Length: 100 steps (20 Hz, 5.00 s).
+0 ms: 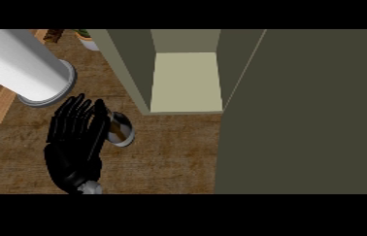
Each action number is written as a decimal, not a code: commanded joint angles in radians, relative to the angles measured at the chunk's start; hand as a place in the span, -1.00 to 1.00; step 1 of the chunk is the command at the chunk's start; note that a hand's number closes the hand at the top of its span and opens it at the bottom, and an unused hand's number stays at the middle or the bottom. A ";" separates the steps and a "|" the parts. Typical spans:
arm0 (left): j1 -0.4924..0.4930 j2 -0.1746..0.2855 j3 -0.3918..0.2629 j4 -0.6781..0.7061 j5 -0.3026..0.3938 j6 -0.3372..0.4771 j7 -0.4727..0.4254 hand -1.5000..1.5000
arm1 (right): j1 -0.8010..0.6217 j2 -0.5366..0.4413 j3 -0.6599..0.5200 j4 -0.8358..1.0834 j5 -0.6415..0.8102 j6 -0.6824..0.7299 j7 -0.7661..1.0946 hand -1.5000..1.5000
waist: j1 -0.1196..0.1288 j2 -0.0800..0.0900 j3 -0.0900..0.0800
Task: Pick up the wine, place it into the cabinet and close the cabinet
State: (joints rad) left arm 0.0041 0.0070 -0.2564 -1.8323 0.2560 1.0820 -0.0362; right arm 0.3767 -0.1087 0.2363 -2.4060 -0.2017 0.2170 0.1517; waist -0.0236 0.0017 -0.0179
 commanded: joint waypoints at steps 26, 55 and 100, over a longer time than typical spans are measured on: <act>-0.201 0.210 -0.018 0.774 0.019 -0.884 -0.481 1.00 | 0.079 -0.051 -0.059 -0.159 -0.092 0.010 0.073 -1.00 | 0.006 -0.003 0.018; -0.474 0.025 -0.094 0.764 -0.223 -0.629 -0.085 1.00 | 0.069 -0.017 -0.090 -0.039 -0.090 0.068 -0.008 -1.00 | -0.015 0.002 0.018; -1.124 0.001 -0.041 1.727 -0.117 -0.368 -0.299 1.00 | 0.079 -0.046 -0.158 -0.028 -0.192 0.180 -0.020 -1.00 | -0.078 0.027 0.018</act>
State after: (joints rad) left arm -1.0613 0.0029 -0.2638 -0.1633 0.1865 0.7080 -0.3479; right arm 0.4310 -0.1364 0.1143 -2.3831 -0.2934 0.3817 0.1211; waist -0.1017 0.0289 -0.0012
